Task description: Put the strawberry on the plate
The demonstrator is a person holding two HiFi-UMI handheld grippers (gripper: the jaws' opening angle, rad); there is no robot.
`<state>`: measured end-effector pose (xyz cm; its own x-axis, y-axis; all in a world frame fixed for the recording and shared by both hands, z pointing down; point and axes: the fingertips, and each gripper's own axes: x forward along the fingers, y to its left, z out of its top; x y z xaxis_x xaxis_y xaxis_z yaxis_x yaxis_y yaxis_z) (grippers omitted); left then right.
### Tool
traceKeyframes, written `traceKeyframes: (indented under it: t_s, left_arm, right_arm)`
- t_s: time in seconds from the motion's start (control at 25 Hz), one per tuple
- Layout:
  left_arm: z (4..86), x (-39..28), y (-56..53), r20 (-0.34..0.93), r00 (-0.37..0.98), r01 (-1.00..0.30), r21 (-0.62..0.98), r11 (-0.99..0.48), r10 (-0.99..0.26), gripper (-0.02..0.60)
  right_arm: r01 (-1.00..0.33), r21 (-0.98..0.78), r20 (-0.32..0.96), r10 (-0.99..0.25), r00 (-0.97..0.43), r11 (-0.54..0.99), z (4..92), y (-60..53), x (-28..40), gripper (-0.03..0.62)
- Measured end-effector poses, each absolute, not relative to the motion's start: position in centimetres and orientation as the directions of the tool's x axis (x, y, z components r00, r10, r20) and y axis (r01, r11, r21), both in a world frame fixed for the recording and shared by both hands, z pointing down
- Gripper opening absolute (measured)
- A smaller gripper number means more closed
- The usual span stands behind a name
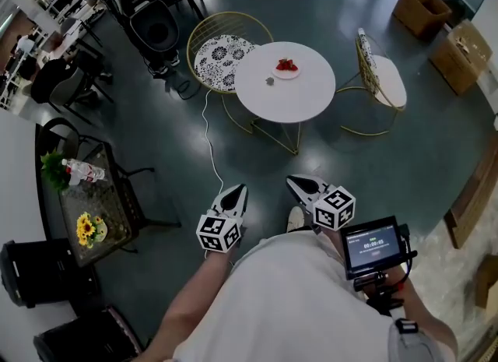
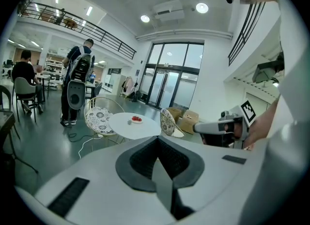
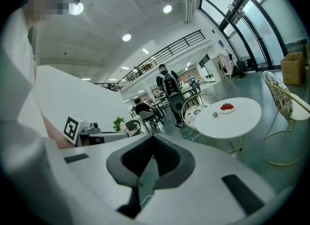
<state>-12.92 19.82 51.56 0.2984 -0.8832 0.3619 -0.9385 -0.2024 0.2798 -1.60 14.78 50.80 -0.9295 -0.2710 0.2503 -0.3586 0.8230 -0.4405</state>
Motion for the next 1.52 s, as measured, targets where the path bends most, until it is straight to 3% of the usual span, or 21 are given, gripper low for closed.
traceKeyframes:
  t_s: [0.52, 1.16, 1.52]
  left_arm:
    - [52.1, -11.1, 13.0, 0.385, 0.264, -0.947, 0.277, -0.162, -0.884, 0.006]
    - [51.4, -12.0, 12.9, 0.386, 0.208, -0.958, 0.267, -0.107, -0.898, 0.006]
    - [52.3, -12.6, 9.5, 0.404, 0.253, -0.95, 0.278, -0.145, -0.879, 0.005]
  right_arm:
    - [-0.314, -0.458, 0.247, -0.22, -0.944, 0.832, 51.1, 7.6, -0.3, 0.006]
    - [-0.279, -0.459, 0.245, -0.181, -0.952, 0.844, 51.2, 6.4, -0.4, 0.006]
    - [-0.318, -0.463, 0.264, -0.213, -0.941, 0.828, 51.6, 3.2, -0.9, 0.006]
